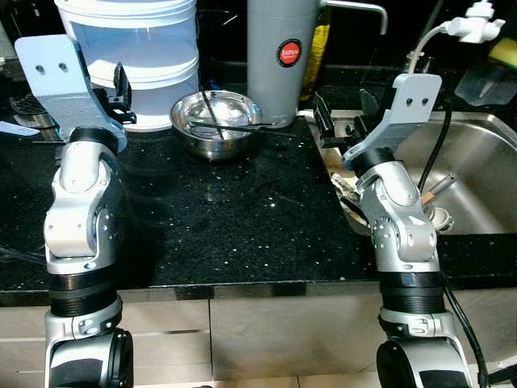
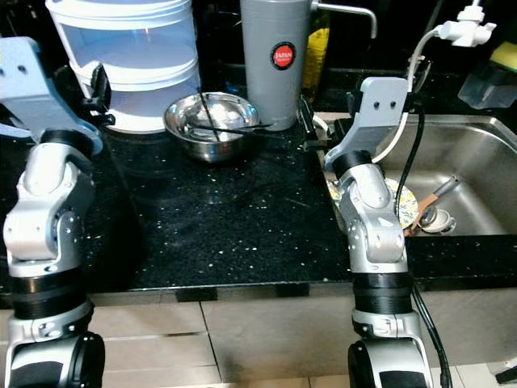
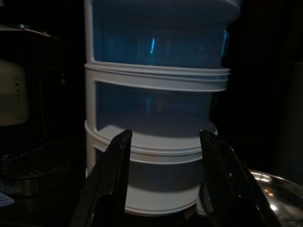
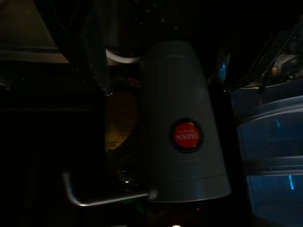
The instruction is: Kitchen organization
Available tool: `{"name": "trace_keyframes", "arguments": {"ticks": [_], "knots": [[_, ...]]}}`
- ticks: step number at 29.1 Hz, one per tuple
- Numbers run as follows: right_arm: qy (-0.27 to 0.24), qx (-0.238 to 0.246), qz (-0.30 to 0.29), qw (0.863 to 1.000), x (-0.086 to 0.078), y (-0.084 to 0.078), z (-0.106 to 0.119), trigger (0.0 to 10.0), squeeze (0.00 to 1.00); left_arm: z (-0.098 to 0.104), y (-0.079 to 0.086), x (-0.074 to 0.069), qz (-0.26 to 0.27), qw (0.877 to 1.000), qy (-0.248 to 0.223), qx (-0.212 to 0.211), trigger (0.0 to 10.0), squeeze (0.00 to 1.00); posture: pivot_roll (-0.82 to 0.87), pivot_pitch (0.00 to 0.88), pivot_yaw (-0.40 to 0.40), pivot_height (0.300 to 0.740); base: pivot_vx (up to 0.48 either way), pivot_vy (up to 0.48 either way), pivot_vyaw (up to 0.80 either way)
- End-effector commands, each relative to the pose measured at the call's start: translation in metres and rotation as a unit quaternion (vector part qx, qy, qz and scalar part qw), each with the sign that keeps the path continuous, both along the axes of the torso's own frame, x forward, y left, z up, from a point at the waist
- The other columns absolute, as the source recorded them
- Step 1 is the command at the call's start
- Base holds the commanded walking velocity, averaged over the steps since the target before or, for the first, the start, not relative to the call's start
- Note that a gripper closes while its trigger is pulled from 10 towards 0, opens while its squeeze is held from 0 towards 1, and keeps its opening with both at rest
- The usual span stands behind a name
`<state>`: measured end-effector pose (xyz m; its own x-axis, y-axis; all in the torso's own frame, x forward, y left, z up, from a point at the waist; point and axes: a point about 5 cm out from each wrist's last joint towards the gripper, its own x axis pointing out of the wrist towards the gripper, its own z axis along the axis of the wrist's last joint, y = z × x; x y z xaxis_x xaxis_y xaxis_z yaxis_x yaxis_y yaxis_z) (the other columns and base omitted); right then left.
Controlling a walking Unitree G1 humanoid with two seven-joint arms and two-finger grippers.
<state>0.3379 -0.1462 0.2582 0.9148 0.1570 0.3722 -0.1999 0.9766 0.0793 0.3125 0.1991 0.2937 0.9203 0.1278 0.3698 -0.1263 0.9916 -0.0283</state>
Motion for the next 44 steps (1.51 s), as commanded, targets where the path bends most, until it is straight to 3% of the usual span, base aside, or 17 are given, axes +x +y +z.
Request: {"name": "trace_keyframes", "arguments": {"ticks": [1,10,22,28,29,30,31,33,34,35,36,37,40,42,44], "knots": [[0.002,0.002,-0.005,1.0,-0.001,-0.003,-0.002,10.0,0.0,-0.004,-0.002,0.002,-0.002,1.0,0.013,0.006,10.0,0.0,0.07,0.0,-0.029,0.74,0.0,0.0,0.0],[0.002,0.003,-0.004,1.0,-0.001,-0.002,-0.003,10.0,0.0,-0.003,-0.001,0.002,-0.001,1.0,0.009,0.008,10.0,0.0,0.07,0.0,-0.029,0.74,0.0,-0.25,0.0],[0.002,0.003,-0.004,1.0,-0.001,-0.002,-0.002,10.0,0.0,-0.002,0.0,0.001,-0.001,1.0,0.005,-0.001,10.0,0.0,0.07,0.0,-0.03,0.74,0.0,0.0,0.0],[0.004,0.001,-0.003,1.0,-0.001,-0.001,-0.003,10.0,0.0,-0.011,0.002,0.004,-0.013,0.998,0.044,-0.038,10.0,0.0,0.07,0.0,-0.03,0.74,0.0,0.0,0.0],[0.005,-0.001,-0.002,1.0,-0.001,-0.001,-0.003,10.0,0.0,-0.016,0.004,0.006,-0.018,0.997,0.07,-0.022,10.0,0.0,0.07,0.0,-0.03,0.74,0.0,0.0,0.0],[0.011,-0.007,-0.004,1.0,-0.001,-0.002,-0.006,10.0,0.0,-0.026,0.01,0.009,-0.017,0.993,0.116,0.025,10.0,0.0,0.07,0.0,-0.03,0.74,0.0,0.0,0.0],[0.011,-0.007,-0.004,1.0,-0.001,-0.002,-0.006,10.0,0.0,-0.026,0.01,0.009,-0.017,0.993,0.116,0.025,10.0,0.0,0.07,0.0,-0.03,0.74,0.0,0.0,0.0],[0.021,-0.014,-0.011,1.0,0.0,-0.004,-0.01,10.0,0.0,-0.03,0.018,0.009,-0.011,0.987,0.14,0.08,10.0,0.0,0.08,0.0,-0.032,0.74,0.0,0.0,0.0],[0.021,-0.014,-0.011,1.0,0.0,-0.004,-0.01,10.0,0.0,-0.03,0.018,0.009,-0.011,0.987,0.14,0.08,10.0,0.0,0.08,0.0,-0.032,0.74,0.0,0.0,0.0],[0.03,-0.014,-0.015,0.999,0.0,-0.007,-0.014,10.0,0.0,-0.03,0.023,0.007,-0.013,0.982,0.15,0.116,10.0,0.0,0.09,0.0,-0.031,0.74,0.0,0.0,0.0],[0.04,-0.013,-0.019,0.999,-0.001,-0.009,-0.018,10.0,0.0,-0.029,0.026,0.005,-0.014,0.977,0.149,0.151,10.0,0.0,0.09,0.0,-0.031,0.74,0.0,0.0,0.0],[0.04,-0.013,-0.019,0.999,-0.001,-0.009,-0.018,10.0,0.0,-0.029,0.026,0.005,-0.014,0.977,0.149,0.151,10.0,0.0,0.09,0.0,-0.031,0.74,0.0,0.0,0.0],[0.081,0.011,-0.047,0.996,-0.001,-0.021,-0.036,10.0,0.0,-0.023,0.033,-0.004,-0.03,0.959,0.143,0.244,10.0,0.0,0.1,0.007,-0.03,0.74,0.0,0.0,0.0],[0.097,0.016,-0.063,0.993,-0.001,-0.025,-0.045,10.0,0.0,-0.014,0.031,-0.005,-0.036,0.954,0.119,0.273,10.0,0.0,0.1,0.015,-0.025,0.74,0.0,0.0,0.0],[0.101,0.015,-0.066,0.993,-0.001,-0.025,-0.048,10.0,0.0,-0.01,0.029,-0.004,-0.041,0.954,0.108,0.276,10.0,0.0,0.1,0.015,-0.025,0.74,0.0,0.0,0.0]]}}
